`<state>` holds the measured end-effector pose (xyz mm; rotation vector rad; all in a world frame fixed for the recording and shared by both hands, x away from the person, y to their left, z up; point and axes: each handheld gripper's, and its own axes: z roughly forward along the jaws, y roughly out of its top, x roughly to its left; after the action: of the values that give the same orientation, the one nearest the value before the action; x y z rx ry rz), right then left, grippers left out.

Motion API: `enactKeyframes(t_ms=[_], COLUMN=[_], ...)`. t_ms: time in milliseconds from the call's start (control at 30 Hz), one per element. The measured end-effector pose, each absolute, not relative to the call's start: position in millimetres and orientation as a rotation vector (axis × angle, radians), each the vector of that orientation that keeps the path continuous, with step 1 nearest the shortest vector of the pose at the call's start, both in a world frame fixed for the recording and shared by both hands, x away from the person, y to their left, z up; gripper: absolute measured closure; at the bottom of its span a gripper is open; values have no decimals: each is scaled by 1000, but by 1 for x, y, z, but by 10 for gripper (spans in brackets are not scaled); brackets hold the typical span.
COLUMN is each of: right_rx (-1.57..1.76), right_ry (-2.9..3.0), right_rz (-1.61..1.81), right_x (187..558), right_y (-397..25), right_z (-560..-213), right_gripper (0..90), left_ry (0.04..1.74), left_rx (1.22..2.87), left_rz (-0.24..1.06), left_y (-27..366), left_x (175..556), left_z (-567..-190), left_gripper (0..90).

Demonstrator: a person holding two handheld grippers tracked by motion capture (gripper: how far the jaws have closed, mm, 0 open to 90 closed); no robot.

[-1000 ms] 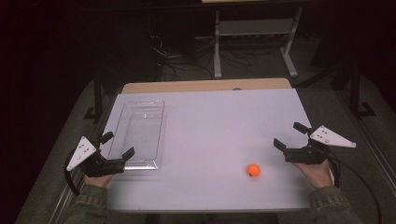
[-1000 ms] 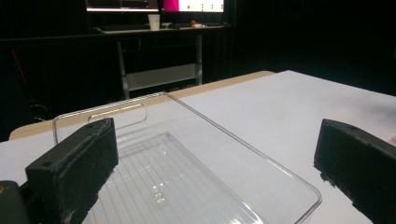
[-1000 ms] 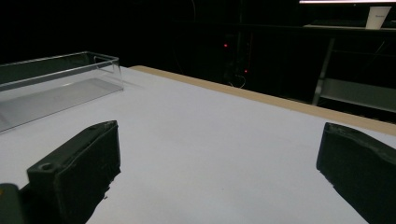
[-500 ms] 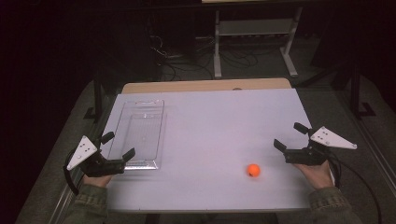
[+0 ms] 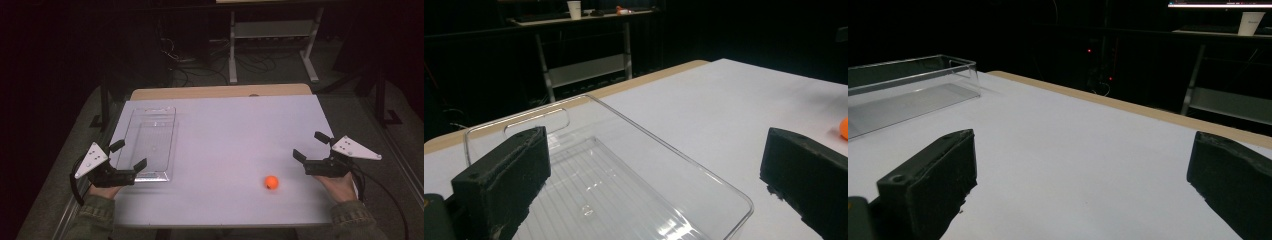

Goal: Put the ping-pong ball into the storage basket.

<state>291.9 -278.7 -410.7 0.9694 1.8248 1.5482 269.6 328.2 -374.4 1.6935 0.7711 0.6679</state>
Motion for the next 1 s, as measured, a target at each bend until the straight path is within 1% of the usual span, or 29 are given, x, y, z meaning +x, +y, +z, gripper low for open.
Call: enactKeyframes(t_ms=[533,1000], right_rx=[955,947], right_ry=[1835,1856], right_rz=[1541,1538], right_x=[291,291], right_y=[-278,-276], right_z=[-411,-412], right_gripper=[0,0], left_ry=[740,676], left_rx=[1720,1777], left_rz=[664,644], left_y=[320,307], left_x=[275,278], left_z=[-360,-341], left_gripper=[0,0])
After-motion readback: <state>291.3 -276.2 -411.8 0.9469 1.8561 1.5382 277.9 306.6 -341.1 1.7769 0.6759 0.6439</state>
